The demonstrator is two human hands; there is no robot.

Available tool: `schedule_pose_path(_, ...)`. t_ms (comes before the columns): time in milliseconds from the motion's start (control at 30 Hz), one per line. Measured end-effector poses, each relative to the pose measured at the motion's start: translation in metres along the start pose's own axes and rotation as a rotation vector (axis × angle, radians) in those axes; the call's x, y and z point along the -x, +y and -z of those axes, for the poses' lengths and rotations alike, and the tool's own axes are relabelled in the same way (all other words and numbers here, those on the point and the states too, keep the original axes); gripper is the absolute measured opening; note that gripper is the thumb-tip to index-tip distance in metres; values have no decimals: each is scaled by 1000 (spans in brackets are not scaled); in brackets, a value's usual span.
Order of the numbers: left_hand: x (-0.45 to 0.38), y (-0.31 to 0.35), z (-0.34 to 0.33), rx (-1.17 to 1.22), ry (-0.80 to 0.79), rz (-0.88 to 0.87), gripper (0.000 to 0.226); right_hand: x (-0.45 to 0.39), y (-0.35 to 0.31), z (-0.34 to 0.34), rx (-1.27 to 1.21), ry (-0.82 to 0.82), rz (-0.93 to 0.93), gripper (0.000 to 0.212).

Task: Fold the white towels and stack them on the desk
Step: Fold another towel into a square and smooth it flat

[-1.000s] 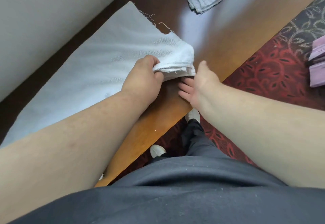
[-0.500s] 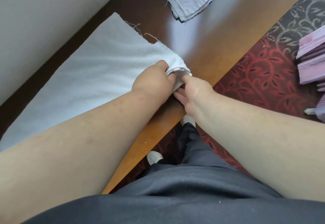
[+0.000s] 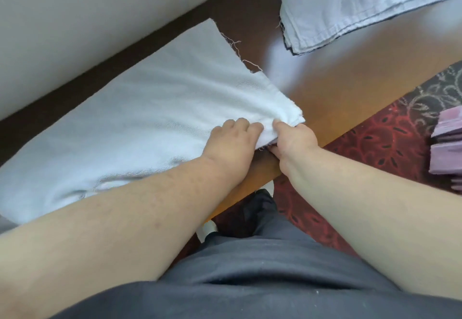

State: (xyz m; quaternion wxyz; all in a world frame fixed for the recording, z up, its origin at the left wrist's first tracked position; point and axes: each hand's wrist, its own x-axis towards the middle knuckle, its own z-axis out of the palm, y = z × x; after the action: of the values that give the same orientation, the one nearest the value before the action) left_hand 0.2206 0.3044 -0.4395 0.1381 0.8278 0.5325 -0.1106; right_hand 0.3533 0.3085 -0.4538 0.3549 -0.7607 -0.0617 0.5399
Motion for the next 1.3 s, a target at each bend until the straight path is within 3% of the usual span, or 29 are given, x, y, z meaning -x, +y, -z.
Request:
schedule_pose_path(133,38,-31,-13,-64,23,154,81,6,0,-12,43,70,80,9)
schedule_pose_path(233,73,-53,-23,-77,78,180,79,6,4,-16,89,119,149,8)
schedule_pose_path(333,109,-81,-34,26,194,196,69,11,4,-24,124,150,156,36)
schedule_pose_path(467,158,-108,-42,117,264,186,74,23,6,-37,248,206,142,61)
schedule_pose_path(533,187,-119,-51,123,290,174,68,55,12,-55,418,258,317,73)
schedule_pose_path(600,216,-132,-65,109,261,241,66,93,26,-79,463,324,633,81)
schedule_pose_path(633,230,-138,-73,88,242,284,69,117,38,-93,536,228,839,76)
schedule_pose_path(700,254,-148,-85,73,251,349,75,156,68,-123,738,-188,1157,59)
schedule_pose_path(767,271,-153,-90,107,297,325,79,186,102,-150,969,-589,1210,49)
schedule_pose_path(833,290,-156,-90,187,356,255,74,206,129,-171,1190,-768,1169,46)
schedule_pose_path(900,308,-167,-89,332,498,346,59,215,145,-186,1315,-777,1124,42)
schedule_pose_path(1000,323,-205,-87,740,712,886,45,217,153,-199,1589,-706,1254,42)
schedule_pose_path(1033,321,-224,-85,933,735,1096,48,218,156,-202,1687,-658,1287,49)
schedule_pose_path(1100,310,-257,-82,1245,581,1393,67,223,164,-209,1829,-589,1314,71)
schedule_pose_path(1133,304,-268,-82,1288,484,1421,71,225,169,-213,1876,-566,1320,80)
schedule_pose_path(1200,294,-284,-85,1278,402,1363,59,227,174,-218,1912,-537,1336,89)
schedule_pose_path(1300,285,-294,-83,1322,492,1239,39,226,175,-227,1892,-519,1330,79)
